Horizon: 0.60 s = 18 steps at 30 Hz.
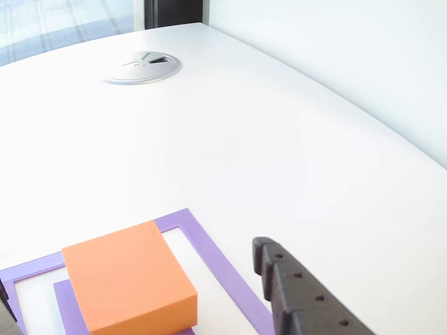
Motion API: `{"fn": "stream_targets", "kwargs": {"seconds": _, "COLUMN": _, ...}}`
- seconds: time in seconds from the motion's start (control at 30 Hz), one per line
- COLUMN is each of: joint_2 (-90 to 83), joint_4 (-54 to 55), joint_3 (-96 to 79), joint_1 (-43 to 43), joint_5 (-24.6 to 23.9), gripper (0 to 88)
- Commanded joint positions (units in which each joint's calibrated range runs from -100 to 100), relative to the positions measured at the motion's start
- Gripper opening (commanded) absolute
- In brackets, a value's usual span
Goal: Tower of hanoi
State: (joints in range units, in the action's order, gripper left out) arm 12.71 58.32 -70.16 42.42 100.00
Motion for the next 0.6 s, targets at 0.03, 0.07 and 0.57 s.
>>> {"fn": "stream_targets", "kwargs": {"seconds": 0.03, "joint_2": 1.3, "joint_4": 2.08, "joint_3": 3.25, "joint_1": -0.24, "joint_5": 0.0, "gripper": 43.9}}
{"fn": "stream_targets", "kwargs": {"seconds": 0.07, "joint_2": 1.55, "joint_4": 2.16, "joint_3": 3.35, "joint_1": -0.52, "joint_5": 0.0, "gripper": 43.9}}
{"fn": "stream_targets", "kwargs": {"seconds": 0.57, "joint_2": 6.23, "joint_4": 1.92, "joint_3": 5.35, "joint_1": -3.02, "joint_5": 0.0, "gripper": 43.9}}
